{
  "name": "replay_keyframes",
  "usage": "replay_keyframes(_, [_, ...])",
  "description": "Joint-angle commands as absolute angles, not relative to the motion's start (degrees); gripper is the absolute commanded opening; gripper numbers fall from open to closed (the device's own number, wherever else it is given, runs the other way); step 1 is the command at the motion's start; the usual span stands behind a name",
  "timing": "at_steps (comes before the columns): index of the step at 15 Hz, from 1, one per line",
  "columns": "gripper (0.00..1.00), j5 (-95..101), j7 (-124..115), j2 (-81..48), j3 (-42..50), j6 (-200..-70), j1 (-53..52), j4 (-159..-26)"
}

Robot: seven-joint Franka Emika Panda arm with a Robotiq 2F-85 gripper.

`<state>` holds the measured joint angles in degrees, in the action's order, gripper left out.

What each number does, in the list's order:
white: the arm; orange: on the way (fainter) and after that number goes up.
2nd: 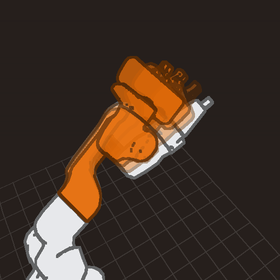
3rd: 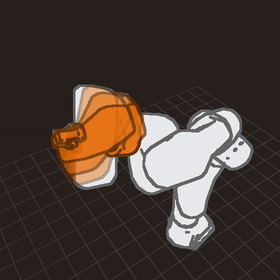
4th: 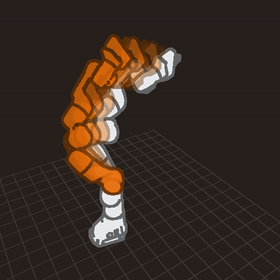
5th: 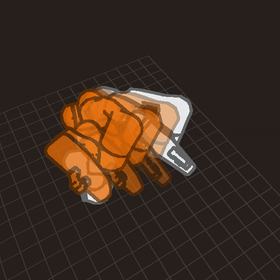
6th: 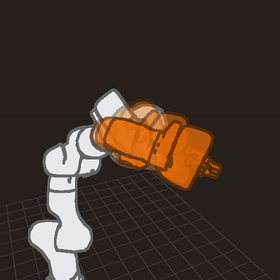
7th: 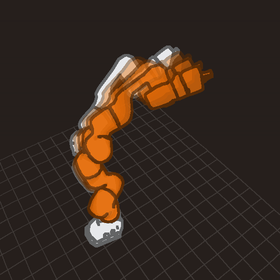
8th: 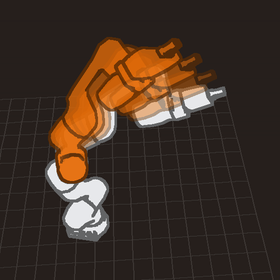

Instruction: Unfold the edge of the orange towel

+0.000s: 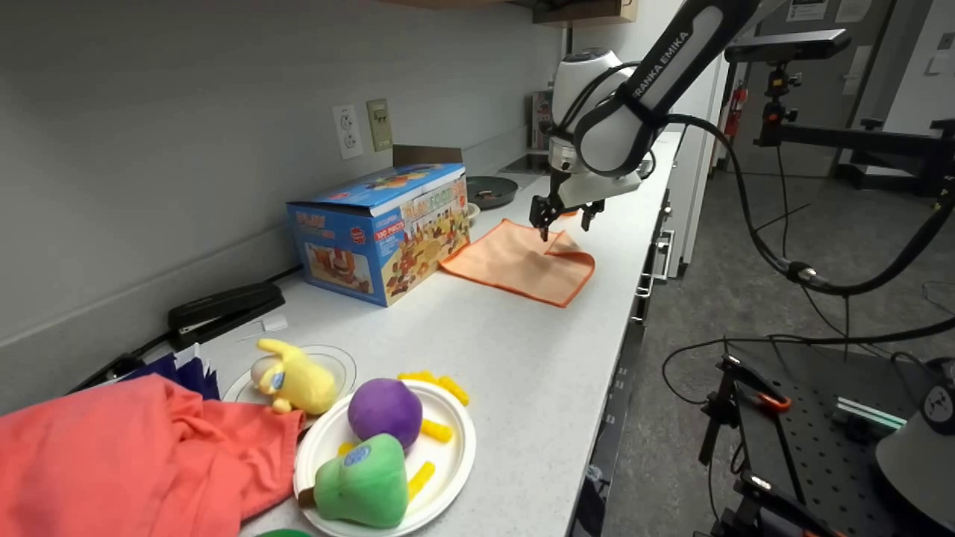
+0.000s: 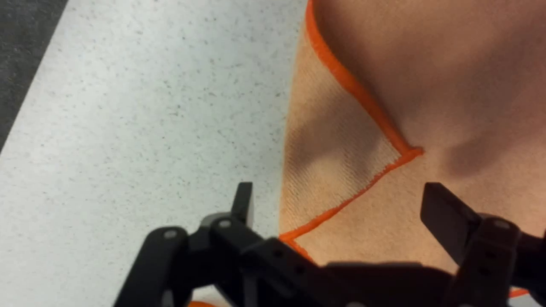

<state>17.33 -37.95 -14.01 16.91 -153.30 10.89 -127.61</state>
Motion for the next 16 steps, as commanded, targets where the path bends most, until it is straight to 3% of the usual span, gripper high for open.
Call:
replay_keyframes(1, [1.00,12.5,-36.5,-16.8,17.3,-152.6,10.2,-124.4])
replay_keyframes(7, [1.00,9.4,-36.7,-19.3,18.5,-150.7,9.8,-123.0])
replay_keyframes(8, [0.96,9.2,-36.7,-19.6,18.7,-150.7,9.8,-122.9])
replay_keyframes(9, [0.74,9.1,-36.7,-19.8,18.8,-151.0,9.7,-122.9])
replay_keyframes(11, [0.69,9.0,-36.7,-20.1,19.0,-151.4,9.6,-122.7])
replay_keyframes(16, [0.30,6.6,-35.9,-18.9,18.5,-151.2,10.3,-122.1])
